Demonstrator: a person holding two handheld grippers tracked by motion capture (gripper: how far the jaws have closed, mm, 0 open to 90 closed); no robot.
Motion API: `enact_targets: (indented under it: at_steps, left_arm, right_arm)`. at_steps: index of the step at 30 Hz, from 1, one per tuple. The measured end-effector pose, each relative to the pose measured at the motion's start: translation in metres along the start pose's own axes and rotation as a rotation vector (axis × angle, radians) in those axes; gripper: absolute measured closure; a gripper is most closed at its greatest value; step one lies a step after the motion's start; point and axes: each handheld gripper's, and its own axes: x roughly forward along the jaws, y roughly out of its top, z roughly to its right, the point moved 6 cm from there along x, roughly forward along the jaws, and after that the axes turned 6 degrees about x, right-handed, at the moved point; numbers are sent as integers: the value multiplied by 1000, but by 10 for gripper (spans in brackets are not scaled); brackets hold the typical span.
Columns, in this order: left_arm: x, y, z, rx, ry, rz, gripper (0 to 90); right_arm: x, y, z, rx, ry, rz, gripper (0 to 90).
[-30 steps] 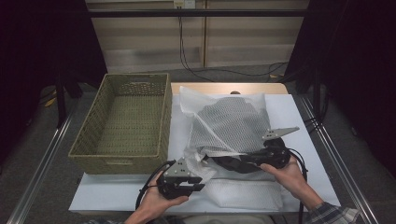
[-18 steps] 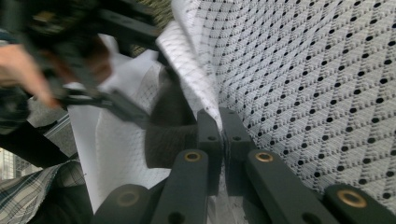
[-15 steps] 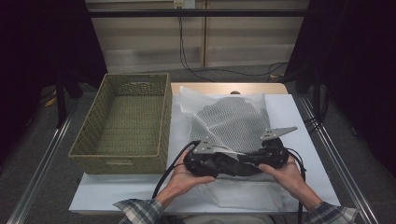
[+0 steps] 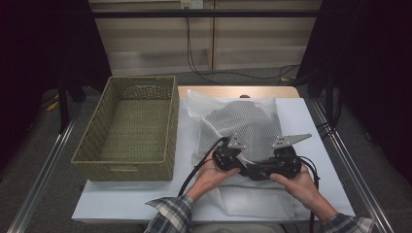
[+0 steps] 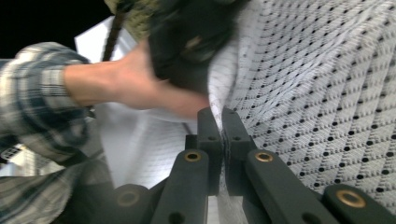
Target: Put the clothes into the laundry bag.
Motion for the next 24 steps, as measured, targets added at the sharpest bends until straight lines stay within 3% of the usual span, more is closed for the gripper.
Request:
enact_targets:
  at_steps: [5,10,13,15,17,24]
  left_arm:
    - [2,17,-13,-2,104,66,835]
    - [19,-3,-19,8,131,36,828]
    - [16,-8,-17,-18,100,23,808]
    - [13,-9,-14,-12,63,26,779]
    - [6,-12,-10,7,44,1,734]
    - [-21,-27,5,58,12,-12,662]
  right_arm:
    - [0,5,-4,4,11,20,892]
    - [10,-5,5,15,-13,-23,892]
    - [16,-13,13,29,-17,-47,892]
    - [17,-16,15,32,-20,-50,891]
    - [19,-20,18,38,-29,-68,891]
    - [24,-29,26,39,-63,-111,891]
